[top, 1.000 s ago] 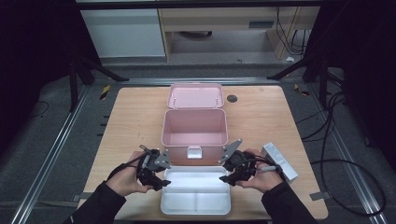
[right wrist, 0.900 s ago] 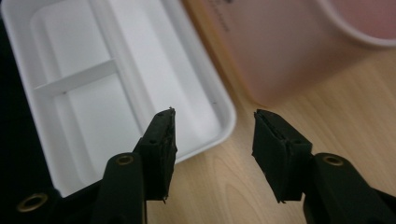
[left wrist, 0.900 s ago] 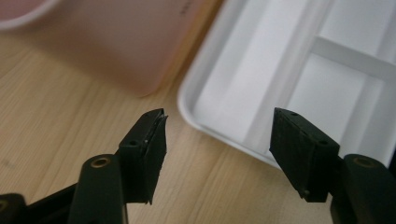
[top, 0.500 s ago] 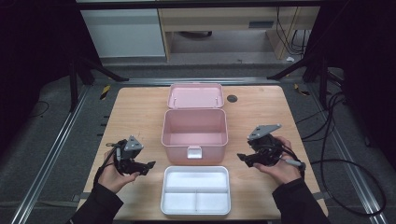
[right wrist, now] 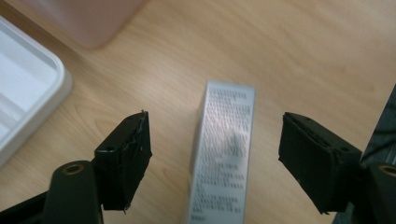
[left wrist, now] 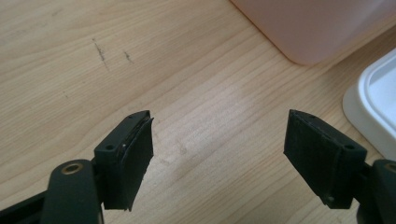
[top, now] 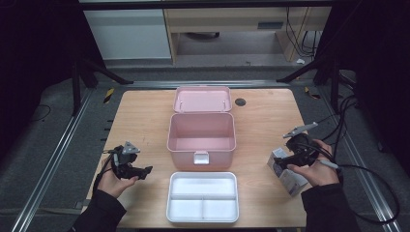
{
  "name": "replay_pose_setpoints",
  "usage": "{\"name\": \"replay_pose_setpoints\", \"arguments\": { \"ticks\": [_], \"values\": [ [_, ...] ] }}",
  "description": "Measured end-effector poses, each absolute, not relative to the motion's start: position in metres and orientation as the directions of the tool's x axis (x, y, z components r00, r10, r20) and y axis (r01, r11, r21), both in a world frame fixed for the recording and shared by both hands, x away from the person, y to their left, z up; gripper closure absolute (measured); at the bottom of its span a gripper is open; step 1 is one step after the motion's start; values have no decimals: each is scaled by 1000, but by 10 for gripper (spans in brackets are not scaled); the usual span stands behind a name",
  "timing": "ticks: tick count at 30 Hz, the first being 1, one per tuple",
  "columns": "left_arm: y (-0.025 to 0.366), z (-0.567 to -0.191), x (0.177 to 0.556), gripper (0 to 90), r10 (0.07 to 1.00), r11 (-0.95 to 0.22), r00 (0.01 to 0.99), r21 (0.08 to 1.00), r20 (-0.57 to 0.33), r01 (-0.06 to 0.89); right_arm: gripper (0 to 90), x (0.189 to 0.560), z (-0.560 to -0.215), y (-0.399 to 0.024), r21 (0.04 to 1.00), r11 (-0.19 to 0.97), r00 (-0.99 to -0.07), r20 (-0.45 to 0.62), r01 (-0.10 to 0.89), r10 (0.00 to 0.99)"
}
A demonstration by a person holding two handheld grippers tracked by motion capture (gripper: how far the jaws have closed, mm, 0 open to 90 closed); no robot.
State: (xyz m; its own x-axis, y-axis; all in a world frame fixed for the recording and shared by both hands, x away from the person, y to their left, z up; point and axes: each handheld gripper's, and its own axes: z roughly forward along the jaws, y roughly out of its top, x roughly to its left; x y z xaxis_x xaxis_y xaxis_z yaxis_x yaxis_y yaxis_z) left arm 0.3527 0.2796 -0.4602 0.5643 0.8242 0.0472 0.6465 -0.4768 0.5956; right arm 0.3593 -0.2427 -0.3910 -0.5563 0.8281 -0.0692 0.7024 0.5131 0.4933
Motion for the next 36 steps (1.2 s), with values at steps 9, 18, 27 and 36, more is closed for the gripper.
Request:
{"name": "replay_pose_setpoints", "arguments": {
  "ticks": [9,18,27,36],
  "values": [
    [280,-462,352,251,822,-480,568,585,40,653,223,360,-408,-252,356,514,-535,-44,780,844],
    [279,-463,352,251,815,-491,579,576,38,653,257,364,-426,-250,263,518,-532,-21,814,847],
    [276,-463,352,251,808,-503,588,570,43,650,328,368,-440,-249,210,524,-533,-15,826,846],
    [273,-464,353,254,803,-513,595,563,48,648,484,371,-451,-249,175,530,-539,6,830,842]
  ]
}}
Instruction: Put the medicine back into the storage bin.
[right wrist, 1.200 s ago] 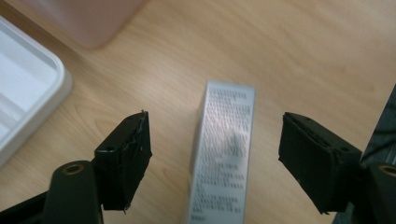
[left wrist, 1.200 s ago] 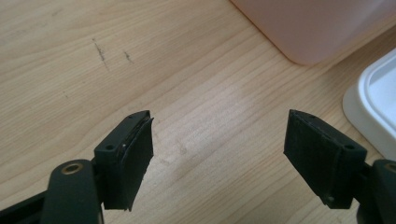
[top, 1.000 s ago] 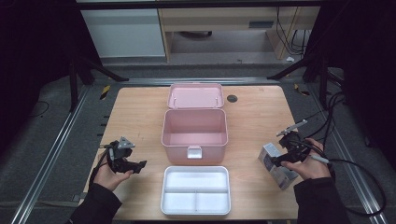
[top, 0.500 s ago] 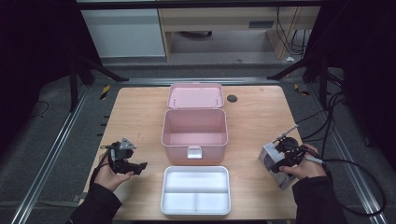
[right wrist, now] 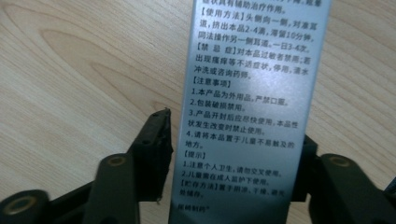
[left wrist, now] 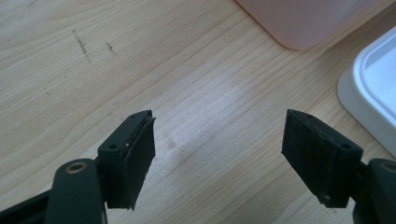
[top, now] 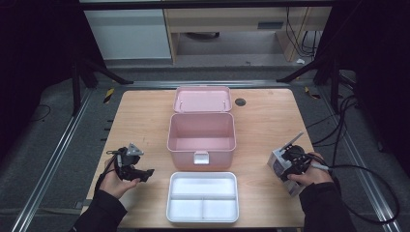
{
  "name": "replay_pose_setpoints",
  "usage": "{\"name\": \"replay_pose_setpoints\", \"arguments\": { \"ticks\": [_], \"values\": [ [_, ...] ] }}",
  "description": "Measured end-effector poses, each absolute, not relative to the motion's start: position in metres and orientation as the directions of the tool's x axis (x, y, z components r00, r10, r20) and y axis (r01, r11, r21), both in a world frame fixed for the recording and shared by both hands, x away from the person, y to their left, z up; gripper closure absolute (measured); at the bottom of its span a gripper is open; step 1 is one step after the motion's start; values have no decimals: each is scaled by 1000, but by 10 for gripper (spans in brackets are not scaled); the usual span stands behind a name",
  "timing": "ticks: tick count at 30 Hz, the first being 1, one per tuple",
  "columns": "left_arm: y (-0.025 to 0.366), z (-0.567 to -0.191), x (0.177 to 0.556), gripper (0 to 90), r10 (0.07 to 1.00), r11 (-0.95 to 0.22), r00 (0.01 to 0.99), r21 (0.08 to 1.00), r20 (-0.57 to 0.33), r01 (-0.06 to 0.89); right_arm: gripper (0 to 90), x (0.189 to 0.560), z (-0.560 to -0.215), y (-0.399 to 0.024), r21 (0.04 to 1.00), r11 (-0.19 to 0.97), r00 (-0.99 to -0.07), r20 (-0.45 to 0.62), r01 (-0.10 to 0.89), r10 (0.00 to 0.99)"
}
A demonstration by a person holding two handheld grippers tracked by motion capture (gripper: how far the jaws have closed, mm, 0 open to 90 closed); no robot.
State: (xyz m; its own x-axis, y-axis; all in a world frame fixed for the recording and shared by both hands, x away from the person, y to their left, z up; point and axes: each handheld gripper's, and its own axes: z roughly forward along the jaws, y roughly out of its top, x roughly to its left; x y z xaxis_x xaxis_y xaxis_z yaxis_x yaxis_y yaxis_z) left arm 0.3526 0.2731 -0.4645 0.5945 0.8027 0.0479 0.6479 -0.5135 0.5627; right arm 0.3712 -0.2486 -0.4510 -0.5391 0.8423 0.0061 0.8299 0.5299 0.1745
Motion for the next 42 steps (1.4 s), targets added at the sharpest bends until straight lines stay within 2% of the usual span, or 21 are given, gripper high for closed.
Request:
{"name": "replay_pose_setpoints", "arguments": {
  "ticks": [7,14,28,42],
  "values": [
    [274,-466,353,258,804,-513,593,559,48,651,550,373,-452,-251,167,527,-535,1,833,845],
    [275,-466,353,260,804,-513,593,557,47,652,565,372,-445,-253,188,513,-524,9,837,852],
    [273,-468,354,260,797,-532,601,542,61,650,566,376,-398,-250,298,526,-552,2,796,834],
    [272,-469,354,259,792,-540,608,537,63,648,566,395,-338,-217,371,589,-628,-19,718,778]
  ]
}}
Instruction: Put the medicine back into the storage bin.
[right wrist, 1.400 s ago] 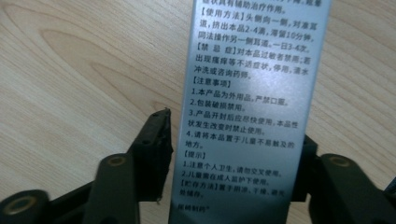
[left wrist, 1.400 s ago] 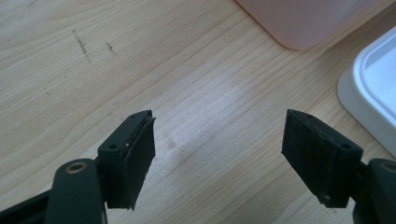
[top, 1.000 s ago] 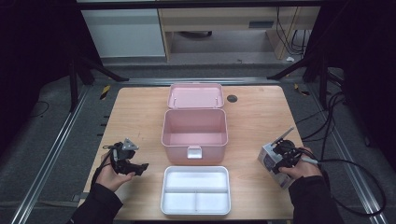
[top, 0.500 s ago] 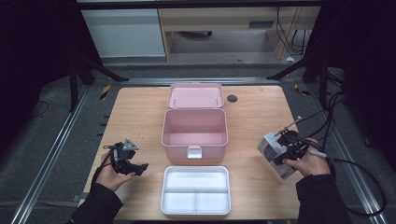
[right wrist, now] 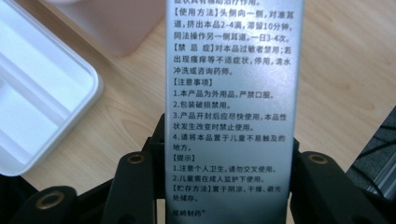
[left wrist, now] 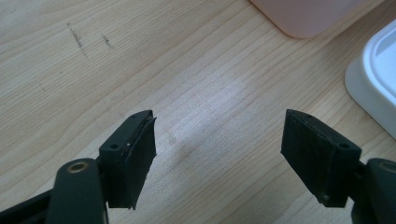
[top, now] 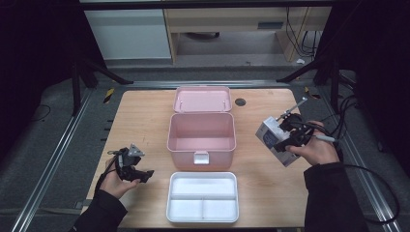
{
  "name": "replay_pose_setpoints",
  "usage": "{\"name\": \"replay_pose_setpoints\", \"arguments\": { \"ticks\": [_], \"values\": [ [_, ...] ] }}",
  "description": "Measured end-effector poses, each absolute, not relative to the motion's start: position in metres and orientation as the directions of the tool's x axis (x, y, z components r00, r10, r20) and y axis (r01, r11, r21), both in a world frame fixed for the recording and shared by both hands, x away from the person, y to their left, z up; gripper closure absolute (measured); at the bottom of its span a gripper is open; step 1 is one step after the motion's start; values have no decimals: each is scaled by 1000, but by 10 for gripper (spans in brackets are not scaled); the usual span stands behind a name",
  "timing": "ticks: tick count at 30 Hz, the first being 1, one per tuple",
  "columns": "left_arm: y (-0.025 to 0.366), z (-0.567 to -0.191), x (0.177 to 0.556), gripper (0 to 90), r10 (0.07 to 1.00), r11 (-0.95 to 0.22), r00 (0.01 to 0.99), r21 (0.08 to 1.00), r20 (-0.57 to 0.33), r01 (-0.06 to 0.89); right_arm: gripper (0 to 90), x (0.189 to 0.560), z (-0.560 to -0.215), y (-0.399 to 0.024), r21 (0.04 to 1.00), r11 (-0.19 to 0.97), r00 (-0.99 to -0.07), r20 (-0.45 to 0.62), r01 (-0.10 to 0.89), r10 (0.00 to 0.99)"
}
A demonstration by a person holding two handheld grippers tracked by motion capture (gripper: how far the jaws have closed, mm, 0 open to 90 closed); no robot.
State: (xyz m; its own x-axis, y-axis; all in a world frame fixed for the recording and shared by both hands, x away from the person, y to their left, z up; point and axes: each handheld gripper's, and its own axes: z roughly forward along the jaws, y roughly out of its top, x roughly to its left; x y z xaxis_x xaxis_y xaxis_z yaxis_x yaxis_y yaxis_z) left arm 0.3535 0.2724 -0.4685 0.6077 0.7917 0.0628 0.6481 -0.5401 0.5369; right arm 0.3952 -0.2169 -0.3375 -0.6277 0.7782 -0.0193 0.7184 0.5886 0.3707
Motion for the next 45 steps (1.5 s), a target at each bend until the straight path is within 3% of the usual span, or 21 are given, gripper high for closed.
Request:
{"name": "replay_pose_setpoints", "arguments": {
  "ticks": [21,45],
  "values": [
    [272,-471,354,260,786,-551,615,527,67,647,567,440,-294,-149,416,693,-754,-25,589,656],
    [272,-473,354,269,776,-565,626,518,69,642,566,474,-299,-65,441,764,-843,-30,471,536]
  ]
}}
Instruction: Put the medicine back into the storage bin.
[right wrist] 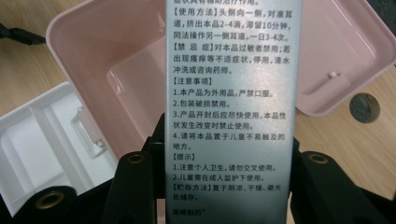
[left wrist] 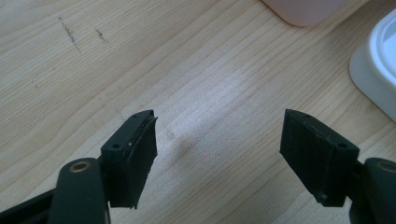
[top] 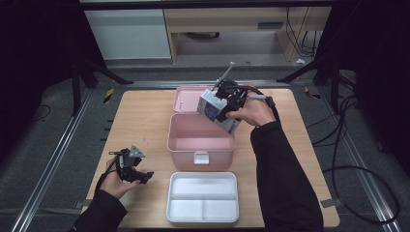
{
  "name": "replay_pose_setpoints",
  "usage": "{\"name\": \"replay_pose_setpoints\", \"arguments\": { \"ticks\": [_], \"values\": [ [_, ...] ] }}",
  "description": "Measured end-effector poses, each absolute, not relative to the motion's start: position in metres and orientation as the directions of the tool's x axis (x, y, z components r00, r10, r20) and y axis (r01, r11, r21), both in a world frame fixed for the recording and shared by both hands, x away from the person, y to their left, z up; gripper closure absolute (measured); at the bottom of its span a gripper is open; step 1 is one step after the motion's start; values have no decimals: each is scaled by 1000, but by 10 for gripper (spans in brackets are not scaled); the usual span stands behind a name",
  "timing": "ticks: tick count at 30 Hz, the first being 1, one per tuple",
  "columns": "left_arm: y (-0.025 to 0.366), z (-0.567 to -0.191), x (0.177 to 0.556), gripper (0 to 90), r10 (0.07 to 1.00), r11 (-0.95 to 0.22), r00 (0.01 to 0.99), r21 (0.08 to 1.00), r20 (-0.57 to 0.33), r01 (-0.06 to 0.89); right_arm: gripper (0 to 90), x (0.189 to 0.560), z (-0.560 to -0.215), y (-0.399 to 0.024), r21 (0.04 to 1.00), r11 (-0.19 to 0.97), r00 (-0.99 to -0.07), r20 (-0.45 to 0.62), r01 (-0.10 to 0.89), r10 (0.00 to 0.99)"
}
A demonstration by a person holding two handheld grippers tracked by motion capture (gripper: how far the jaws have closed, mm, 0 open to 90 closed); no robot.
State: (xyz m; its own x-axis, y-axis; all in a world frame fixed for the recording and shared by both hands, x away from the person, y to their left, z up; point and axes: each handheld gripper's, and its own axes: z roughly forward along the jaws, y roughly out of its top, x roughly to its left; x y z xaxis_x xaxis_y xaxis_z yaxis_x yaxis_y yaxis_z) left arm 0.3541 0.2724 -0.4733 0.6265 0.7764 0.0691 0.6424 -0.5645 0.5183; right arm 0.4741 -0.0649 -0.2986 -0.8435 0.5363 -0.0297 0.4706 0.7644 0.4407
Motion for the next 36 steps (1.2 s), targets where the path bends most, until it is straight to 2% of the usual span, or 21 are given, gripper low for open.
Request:
{"name": "replay_pose_setpoints", "arguments": {
  "ticks": [12,36],
  "values": [
    [272,-475,354,269,773,-568,631,514,66,643,565,484,-319,-31,437,791,-875,-17,429,484],
    [272,-475,354,269,770,-571,635,514,65,639,562,486,-375,-1,313,878,-918,-39,364,394]
  ]
}}
